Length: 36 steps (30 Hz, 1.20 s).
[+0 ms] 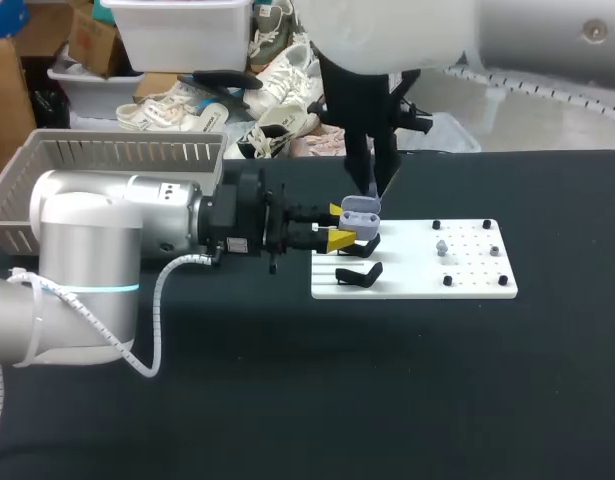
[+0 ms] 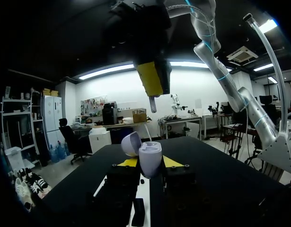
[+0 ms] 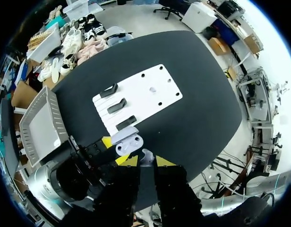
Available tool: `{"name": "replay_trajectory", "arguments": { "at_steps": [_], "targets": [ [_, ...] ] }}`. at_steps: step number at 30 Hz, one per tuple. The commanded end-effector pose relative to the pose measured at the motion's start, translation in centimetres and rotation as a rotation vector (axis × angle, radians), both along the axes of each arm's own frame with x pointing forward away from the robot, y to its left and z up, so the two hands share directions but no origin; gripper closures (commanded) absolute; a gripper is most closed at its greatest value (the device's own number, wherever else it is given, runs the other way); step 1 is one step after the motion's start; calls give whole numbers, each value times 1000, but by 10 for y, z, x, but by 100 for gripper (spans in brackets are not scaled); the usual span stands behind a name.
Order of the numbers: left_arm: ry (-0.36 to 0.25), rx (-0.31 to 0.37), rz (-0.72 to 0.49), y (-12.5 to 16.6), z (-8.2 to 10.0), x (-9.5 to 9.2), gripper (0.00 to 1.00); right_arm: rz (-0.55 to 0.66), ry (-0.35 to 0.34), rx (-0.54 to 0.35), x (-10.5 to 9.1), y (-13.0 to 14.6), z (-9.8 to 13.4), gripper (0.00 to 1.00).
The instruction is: Pick up each earbud case from the left stands, insert the matching earbuds, close the lid, and place the case in the box.
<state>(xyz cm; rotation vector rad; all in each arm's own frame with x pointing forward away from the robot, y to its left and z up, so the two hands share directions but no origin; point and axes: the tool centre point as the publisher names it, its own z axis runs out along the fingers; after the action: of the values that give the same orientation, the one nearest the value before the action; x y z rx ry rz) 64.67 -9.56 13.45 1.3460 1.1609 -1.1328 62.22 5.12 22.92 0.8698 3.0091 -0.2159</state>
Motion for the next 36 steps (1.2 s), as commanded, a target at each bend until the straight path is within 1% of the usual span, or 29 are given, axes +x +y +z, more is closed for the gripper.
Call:
{"name": "replay_trajectory", "arguments": {
  "at_steps": [1,3,6,10,11,15,28,36],
  "targets": [
    [-1,-2,2,0,-1,0,100,-56,-8,20,-8,-3,3,100],
    [-1,-2,2,0,-1,0,100,-93,-8,43,-9,-2,3,100],
    [-1,-2,2,0,-1,0,100,-129,-12,49,-12,2,4,100],
    [-1,-2,2,0,-1,0,100,-171,-20,29,-13,4,1,100],
    [-1,-2,2,0,-1,0,100,-181,-16,37,-12,4,-1,100],
    [-1,-2,2,0,-1,0,100,-212,-13,20,-10,6,-5,100],
    [-1,-2,2,0,-1,0,100,-329,-26,27,-4,7,-8,100],
    [-1,-2,2,0,-1,0,100,-391,-31,28,1,1,-10,100]
  ]
}}
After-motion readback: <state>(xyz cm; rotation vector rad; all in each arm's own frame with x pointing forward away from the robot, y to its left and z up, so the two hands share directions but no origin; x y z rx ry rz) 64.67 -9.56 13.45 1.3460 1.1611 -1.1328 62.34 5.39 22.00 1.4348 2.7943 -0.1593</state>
